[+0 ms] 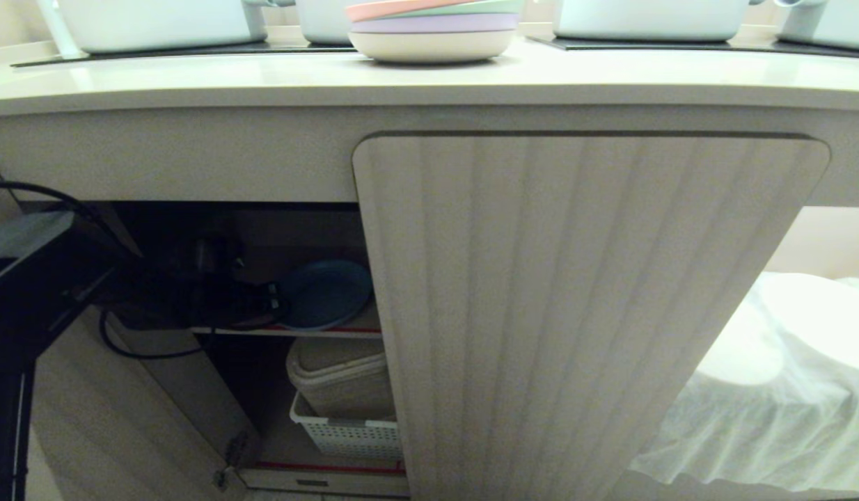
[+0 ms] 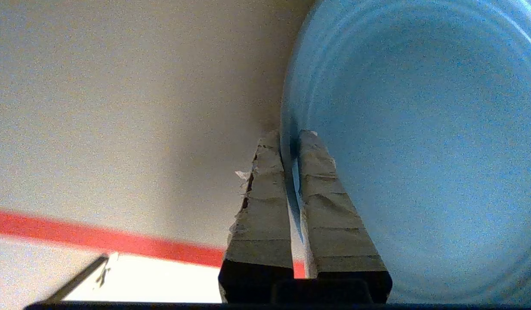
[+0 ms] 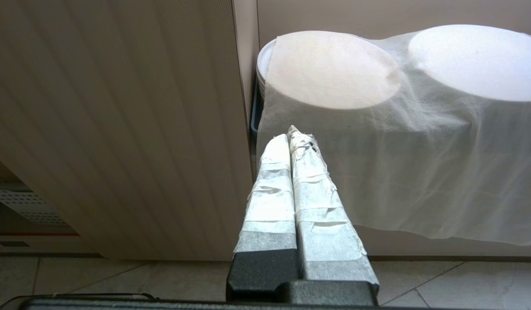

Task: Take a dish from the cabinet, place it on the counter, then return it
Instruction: Take the plate from the cabinet

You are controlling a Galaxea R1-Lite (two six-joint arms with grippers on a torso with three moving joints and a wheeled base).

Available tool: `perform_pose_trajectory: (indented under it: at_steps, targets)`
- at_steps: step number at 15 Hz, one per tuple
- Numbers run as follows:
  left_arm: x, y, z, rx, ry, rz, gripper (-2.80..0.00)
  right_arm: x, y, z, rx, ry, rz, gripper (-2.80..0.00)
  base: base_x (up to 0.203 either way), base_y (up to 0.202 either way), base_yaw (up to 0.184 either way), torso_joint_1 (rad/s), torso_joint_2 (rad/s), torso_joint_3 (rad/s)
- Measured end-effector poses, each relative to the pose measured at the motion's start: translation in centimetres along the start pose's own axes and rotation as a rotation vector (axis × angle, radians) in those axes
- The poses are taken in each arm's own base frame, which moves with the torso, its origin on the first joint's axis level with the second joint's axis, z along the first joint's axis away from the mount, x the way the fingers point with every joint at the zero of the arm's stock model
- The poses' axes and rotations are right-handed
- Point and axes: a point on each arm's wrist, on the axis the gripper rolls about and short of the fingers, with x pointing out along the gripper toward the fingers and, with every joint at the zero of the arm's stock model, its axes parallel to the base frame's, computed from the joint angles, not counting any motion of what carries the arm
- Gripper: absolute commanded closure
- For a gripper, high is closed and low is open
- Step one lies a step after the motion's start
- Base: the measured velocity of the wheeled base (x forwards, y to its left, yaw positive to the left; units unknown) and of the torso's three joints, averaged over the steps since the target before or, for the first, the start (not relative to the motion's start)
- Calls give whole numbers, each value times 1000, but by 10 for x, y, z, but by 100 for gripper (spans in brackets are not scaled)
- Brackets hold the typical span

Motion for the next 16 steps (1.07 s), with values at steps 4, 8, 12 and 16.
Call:
perform_pose_trajectory:
  at_steps: [4,8,12,16]
  targets:
    - [-8,-1,0,2,2,-1,0,0,0,0,0,0,0,0,0,0,0,0,0,0]
    - [-14,-1,-2,6,8,4,0,0,0,0,0,0,0,0,0,0,0,0,0,0]
    - [-19,1,-8,53,1,4,0,0,0,0,0,0,0,0,0,0,0,0,0,0]
    - [-23,3,-17,142,-74,-17,0,0,0,0,0,0,0,0,0,0,0,0,0,0]
